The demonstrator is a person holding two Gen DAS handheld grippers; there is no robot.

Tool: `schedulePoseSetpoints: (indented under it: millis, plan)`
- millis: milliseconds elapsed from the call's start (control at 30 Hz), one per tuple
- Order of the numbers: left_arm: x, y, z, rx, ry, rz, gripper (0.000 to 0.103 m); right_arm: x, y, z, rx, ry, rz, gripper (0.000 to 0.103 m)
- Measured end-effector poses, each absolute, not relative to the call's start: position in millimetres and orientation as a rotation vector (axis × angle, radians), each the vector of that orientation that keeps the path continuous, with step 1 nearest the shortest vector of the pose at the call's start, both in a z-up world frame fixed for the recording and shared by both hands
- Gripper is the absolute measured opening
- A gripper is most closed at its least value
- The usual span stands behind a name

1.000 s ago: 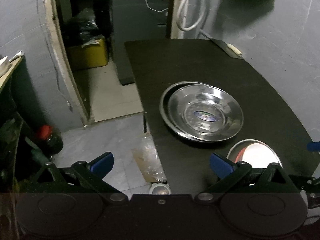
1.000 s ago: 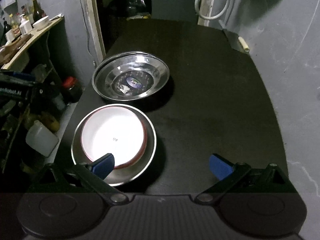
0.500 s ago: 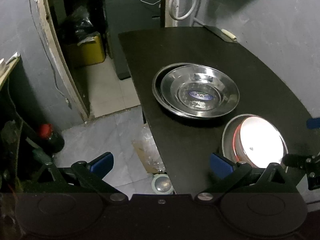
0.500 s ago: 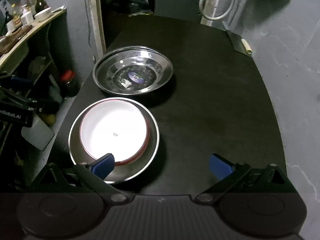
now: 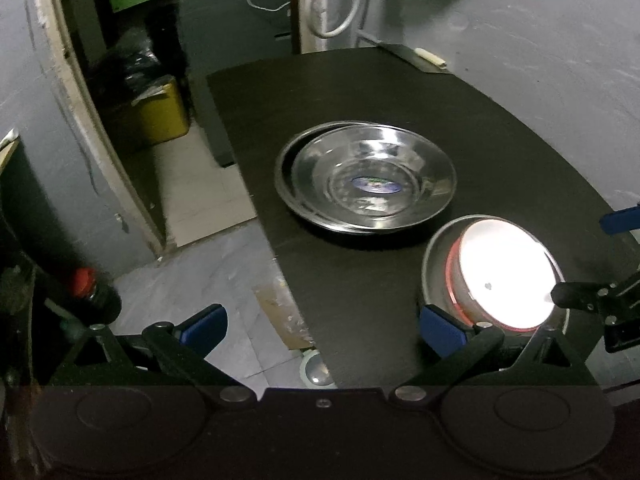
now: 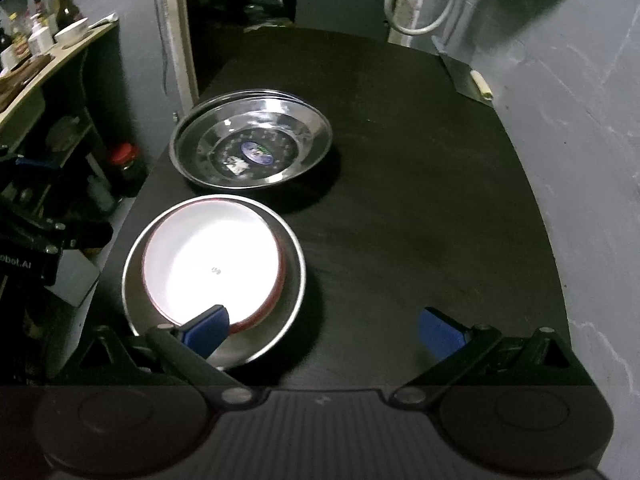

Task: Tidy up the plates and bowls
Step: 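Move both open grippers to the rim of the steel bowl stack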

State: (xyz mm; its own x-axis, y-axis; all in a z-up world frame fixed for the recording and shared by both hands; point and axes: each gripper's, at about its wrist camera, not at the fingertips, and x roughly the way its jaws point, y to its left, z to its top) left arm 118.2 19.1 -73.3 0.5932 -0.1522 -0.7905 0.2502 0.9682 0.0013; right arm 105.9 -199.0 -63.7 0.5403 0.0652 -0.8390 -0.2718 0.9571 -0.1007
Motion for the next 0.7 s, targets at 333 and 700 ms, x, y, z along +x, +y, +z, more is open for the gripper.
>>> schedulePoseSetpoints:
  millis: [333, 700]
  plan:
    - [127, -1, -80, 0.177, 0.918, -0.289, 0.102, 108, -211, -71, -0.203, 1.02, 0.141, 0.103]
    - [136, -21, -88, 0.259, 0.93, -0.279, 0.102, 119, -211, -83, -0.204, 1.048, 0.18, 0.103]
